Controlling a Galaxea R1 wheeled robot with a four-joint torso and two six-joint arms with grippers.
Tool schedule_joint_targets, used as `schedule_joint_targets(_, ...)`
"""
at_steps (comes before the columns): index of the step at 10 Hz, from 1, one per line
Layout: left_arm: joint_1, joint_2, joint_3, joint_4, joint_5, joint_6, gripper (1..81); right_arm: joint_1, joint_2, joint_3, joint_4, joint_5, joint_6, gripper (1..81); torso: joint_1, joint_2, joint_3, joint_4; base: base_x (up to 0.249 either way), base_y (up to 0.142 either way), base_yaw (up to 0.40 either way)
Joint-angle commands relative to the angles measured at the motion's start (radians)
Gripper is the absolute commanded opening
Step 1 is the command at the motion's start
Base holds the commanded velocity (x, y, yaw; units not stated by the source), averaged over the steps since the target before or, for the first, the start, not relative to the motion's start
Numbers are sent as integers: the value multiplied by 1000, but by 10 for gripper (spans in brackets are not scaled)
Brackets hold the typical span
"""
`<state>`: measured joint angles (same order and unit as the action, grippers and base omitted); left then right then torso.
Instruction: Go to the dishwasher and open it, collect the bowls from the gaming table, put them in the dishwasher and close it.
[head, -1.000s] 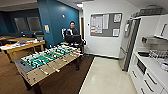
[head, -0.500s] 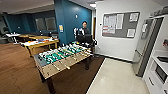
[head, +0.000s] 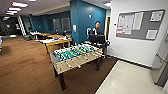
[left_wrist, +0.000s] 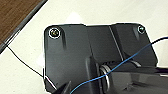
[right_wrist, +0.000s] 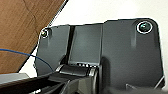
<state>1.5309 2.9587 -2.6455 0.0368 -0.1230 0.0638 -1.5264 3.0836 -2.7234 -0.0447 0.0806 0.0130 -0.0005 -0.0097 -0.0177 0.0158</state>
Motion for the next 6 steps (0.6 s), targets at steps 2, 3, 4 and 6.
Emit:
schedule_joint_targets(2,-45,-6,1,-3,51,1,811,53,11,7,9,-48,2,811,1,0,0,0,0,0,352)
schedule_joint_targets(3,-45,-6,1,-3,49,1,811,53,11,7,9,-48,2,811,1,0,0,0,0,0,352)
schedule_joint_targets(4,-45,-6,1,-3,51,1,811,53,11,8,9,-48,2,811,1,0,0,0,0,0,352)
schedule_joint_targets(6,-42,-7,1,-3,51,1,811,53,13,7,9,-48,1,811,1,0,0,0,0,0,352)
